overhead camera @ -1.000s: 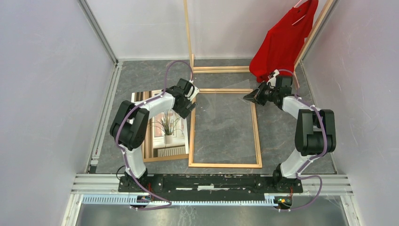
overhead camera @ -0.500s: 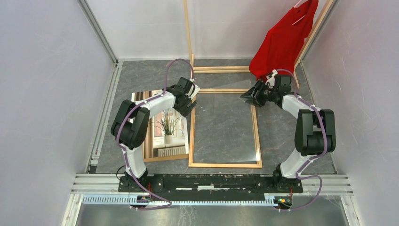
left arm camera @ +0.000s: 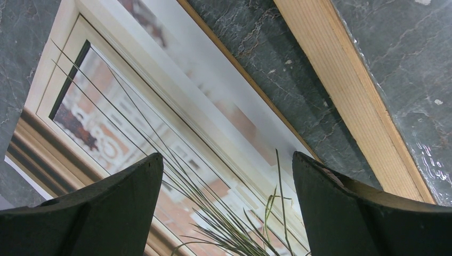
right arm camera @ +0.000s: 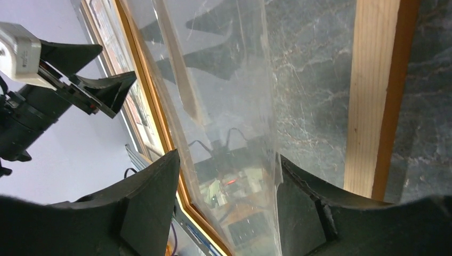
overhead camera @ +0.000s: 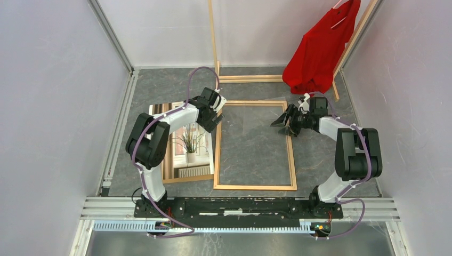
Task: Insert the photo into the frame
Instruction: Place the photo frame item in the photo frame.
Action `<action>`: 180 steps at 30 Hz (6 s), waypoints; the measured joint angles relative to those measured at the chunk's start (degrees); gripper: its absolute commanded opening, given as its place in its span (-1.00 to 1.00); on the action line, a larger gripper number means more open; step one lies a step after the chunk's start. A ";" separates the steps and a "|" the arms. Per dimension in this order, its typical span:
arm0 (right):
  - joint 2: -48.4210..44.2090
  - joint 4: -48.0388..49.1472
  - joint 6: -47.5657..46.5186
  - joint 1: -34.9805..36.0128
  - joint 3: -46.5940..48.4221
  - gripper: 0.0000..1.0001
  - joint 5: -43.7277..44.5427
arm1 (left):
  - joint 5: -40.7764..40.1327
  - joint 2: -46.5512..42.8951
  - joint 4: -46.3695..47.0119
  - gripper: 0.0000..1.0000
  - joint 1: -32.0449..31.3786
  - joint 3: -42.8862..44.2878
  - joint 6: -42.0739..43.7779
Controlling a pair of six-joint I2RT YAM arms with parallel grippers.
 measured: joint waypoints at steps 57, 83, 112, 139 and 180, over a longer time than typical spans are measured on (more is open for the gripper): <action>-9.09 6.67 7.15 -0.31 -1.05 -1.00 -13.03 | 3.58 1.90 0.44 0.93 0.00 1.73 -2.32; -16.28 16.79 16.37 0.02 -5.49 -1.00 -15.56 | 7.98 2.10 1.09 0.91 1.81 1.55 -4.90; -21.84 18.97 19.74 -0.11 -7.04 -1.00 -18.43 | 20.09 -1.25 -2.38 0.89 14.01 0.66 -9.16; -24.94 17.18 20.06 -0.44 -10.14 -1.00 -18.18 | 21.38 -1.27 -1.86 0.86 7.72 -1.36 -9.81; -21.18 6.86 8.41 -1.03 -11.02 -1.00 -13.86 | 19.47 -1.27 -0.04 0.85 7.72 -2.19 -9.88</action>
